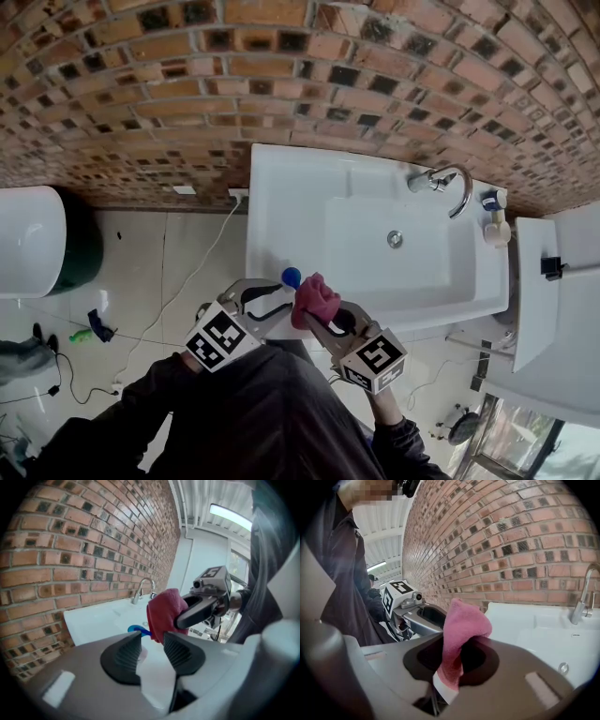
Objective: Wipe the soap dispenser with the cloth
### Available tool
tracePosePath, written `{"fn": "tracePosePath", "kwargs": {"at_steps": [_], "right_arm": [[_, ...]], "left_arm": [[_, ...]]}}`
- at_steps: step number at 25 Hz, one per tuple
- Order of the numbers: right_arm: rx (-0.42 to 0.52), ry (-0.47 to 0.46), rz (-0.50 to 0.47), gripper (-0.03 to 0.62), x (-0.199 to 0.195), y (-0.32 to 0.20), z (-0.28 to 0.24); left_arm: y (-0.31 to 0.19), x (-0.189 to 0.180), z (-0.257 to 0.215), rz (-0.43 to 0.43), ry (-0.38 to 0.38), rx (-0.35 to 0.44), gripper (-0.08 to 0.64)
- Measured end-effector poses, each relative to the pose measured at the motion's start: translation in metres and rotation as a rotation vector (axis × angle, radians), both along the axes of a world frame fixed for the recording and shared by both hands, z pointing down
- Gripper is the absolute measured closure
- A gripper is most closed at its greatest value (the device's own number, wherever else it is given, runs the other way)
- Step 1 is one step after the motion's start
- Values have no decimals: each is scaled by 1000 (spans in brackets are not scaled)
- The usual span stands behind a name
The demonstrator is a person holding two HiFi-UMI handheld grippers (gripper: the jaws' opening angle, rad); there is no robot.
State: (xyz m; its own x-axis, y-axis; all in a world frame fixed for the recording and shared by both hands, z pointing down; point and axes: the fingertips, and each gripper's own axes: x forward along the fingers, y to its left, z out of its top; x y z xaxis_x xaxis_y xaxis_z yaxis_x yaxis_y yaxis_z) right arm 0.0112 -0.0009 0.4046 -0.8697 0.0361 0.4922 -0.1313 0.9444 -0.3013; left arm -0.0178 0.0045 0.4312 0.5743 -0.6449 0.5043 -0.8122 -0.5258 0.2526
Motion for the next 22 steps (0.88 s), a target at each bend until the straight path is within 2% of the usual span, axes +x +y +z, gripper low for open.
{"fn": "tracePosePath", "kwargs": {"at_steps": [22], "right_arm": [[12, -24, -17, 529, -7, 6, -12]], "left_arm": [[-1, 3, -8, 16, 13, 15, 433]]}}
